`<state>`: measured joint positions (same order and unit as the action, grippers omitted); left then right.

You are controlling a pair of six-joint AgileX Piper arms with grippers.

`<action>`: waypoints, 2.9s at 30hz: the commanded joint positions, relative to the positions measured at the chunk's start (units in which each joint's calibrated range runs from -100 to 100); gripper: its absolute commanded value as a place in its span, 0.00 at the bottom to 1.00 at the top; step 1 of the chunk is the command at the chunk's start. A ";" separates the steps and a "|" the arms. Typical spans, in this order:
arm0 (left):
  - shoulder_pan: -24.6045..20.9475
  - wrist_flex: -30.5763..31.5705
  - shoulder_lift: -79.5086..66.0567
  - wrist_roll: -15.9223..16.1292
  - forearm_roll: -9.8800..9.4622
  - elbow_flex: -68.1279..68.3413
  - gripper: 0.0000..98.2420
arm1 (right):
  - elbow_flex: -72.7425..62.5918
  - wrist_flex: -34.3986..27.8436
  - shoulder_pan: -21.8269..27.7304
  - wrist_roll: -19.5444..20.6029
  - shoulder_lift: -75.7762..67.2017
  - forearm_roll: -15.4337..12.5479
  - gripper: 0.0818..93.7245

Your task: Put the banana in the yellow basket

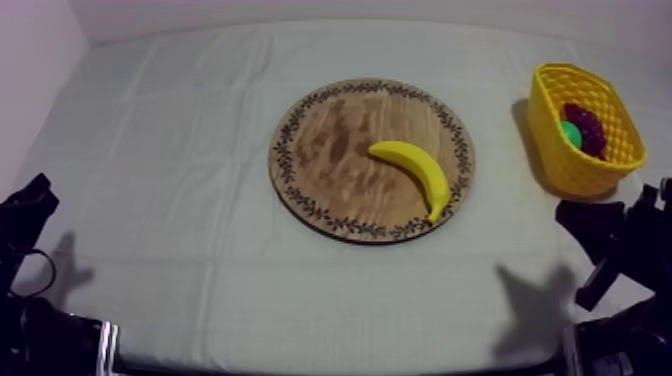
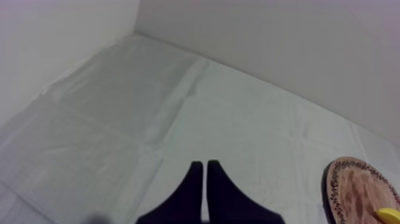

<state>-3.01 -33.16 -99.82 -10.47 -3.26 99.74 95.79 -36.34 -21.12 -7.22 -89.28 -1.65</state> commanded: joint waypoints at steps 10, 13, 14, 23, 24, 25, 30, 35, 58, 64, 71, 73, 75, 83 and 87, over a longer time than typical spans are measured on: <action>0.01 0.01 0.00 0.00 0.02 0.03 0.00 | -31.59 -12.44 -2.45 1.98 32.11 5.36 0.01; 0.01 0.01 0.00 0.00 0.02 0.03 0.00 | -40.07 -16.98 -3.11 2.84 39.53 5.90 0.01; 0.01 0.01 0.00 0.00 0.02 0.03 0.00 | -42.60 -18.52 -3.40 2.98 42.02 5.96 0.01; 0.01 0.01 0.00 0.00 0.02 0.03 0.00 | -61.21 -28.75 -5.73 0.97 62.78 7.23 0.01; 0.01 0.01 0.00 0.00 0.02 0.03 0.00 | -63.16 -29.79 -5.79 0.29 64.94 7.34 0.01; 0.01 0.01 0.00 0.00 0.02 0.03 0.00 | -65.10 -30.85 -5.82 -0.41 67.13 7.46 0.01; 0.01 0.01 0.00 0.01 0.02 0.03 0.00 | -73.11 -36.66 -5.92 -2.44 76.96 8.16 0.03; 0.01 0.01 0.00 0.00 0.02 0.03 0.00 | -77.34 -41.16 -6.30 -4.01 83.03 8.41 0.05; 0.01 0.01 0.00 0.00 0.02 0.03 0.00 | -80.32 -48.05 -6.52 0.34 87.31 10.80 0.78; 0.01 0.01 0.00 0.00 0.02 0.03 0.00 | -77.83 -44.32 -6.32 1.72 92.32 10.82 0.78; 0.01 0.01 0.00 0.00 0.02 0.03 0.00 | -76.05 -37.89 -5.62 3.22 101.92 11.21 0.78; 0.01 0.01 0.00 0.00 0.02 0.03 0.00 | -76.15 -36.39 -5.29 3.53 104.51 11.37 0.78; 0.01 0.01 0.00 0.00 0.02 0.03 0.00 | -76.60 -35.18 -4.94 3.76 106.99 11.43 0.78; 0.01 0.01 0.00 0.00 0.02 0.03 0.00 | -78.62 -32.16 -4.12 4.57 114.40 11.51 0.78; 0.01 0.01 0.00 0.00 0.02 0.03 0.00 | -78.66 -30.88 -3.93 4.82 116.55 11.61 0.77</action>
<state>-3.01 -33.14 -99.82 -10.47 -3.26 99.74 17.15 -67.25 -25.05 -2.39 26.85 9.91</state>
